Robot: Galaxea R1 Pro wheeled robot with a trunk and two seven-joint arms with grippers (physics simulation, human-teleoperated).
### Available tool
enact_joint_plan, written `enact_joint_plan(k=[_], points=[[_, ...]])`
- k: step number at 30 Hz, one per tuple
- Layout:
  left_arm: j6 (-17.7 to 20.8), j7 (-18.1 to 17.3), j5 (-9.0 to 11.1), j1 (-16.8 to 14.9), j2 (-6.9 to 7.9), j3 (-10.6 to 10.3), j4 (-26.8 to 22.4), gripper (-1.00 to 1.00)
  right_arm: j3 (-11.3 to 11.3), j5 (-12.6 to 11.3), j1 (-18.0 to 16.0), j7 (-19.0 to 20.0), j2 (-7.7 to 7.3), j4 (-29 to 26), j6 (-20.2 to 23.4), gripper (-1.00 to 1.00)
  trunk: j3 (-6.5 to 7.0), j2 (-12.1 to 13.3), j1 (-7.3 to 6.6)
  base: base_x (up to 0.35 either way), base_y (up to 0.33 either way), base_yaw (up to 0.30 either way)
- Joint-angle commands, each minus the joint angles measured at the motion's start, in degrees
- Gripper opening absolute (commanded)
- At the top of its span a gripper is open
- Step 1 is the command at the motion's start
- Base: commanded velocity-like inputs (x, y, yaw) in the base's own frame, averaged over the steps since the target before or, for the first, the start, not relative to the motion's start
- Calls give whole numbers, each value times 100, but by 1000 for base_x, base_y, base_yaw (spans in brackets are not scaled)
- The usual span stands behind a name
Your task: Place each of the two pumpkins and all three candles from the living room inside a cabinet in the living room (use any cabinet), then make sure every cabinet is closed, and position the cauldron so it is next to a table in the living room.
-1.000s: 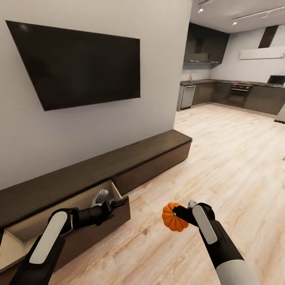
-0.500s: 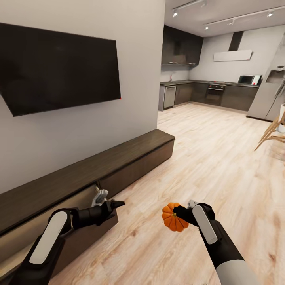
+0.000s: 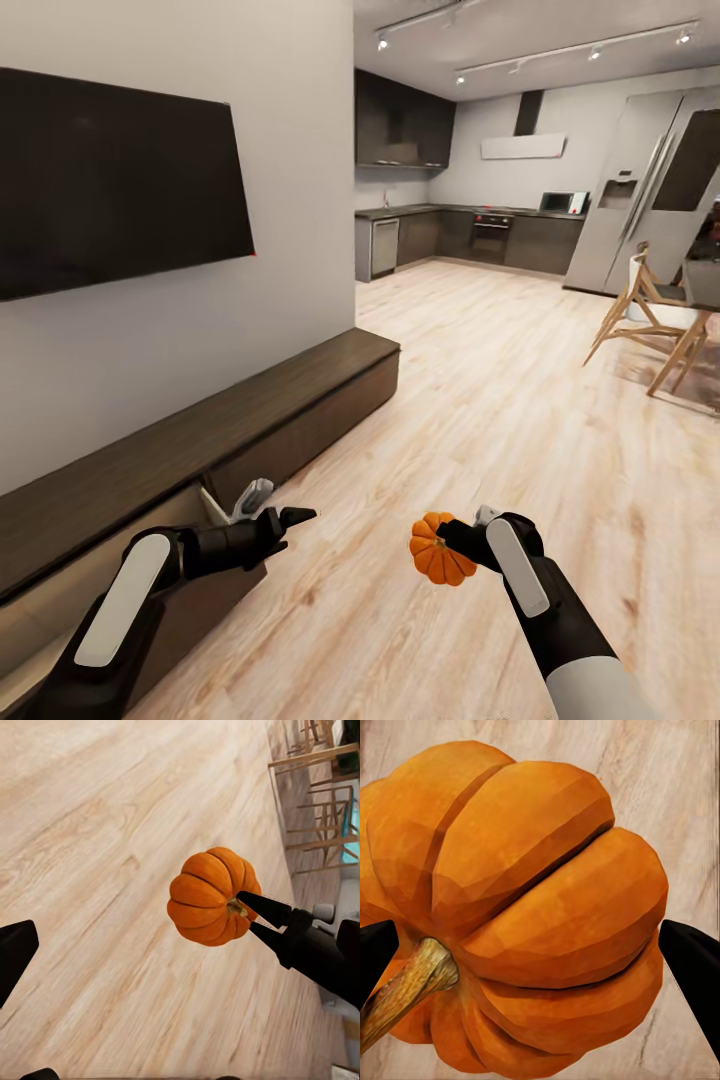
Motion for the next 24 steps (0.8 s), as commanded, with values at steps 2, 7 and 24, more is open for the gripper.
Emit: enact_joint_plan(k=[2, 7, 24], points=[[4, 60, 61, -2, 5, -4, -7, 100, 7, -65, -5, -59, 2, -1, -6, -100, 1, -3, 0, 0, 0, -277], [2, 60, 61, -3, 5, -4, -7, 100, 7, -66, -6, -59, 9, 25, -6, -100, 16, -3, 0, 0, 0, -277], [-4, 68, 56, -4, 5, -13, -7, 100, -224, -63, -8, -59, 1, 159, -22, -100, 66, -3, 0, 225, -10, -277]])
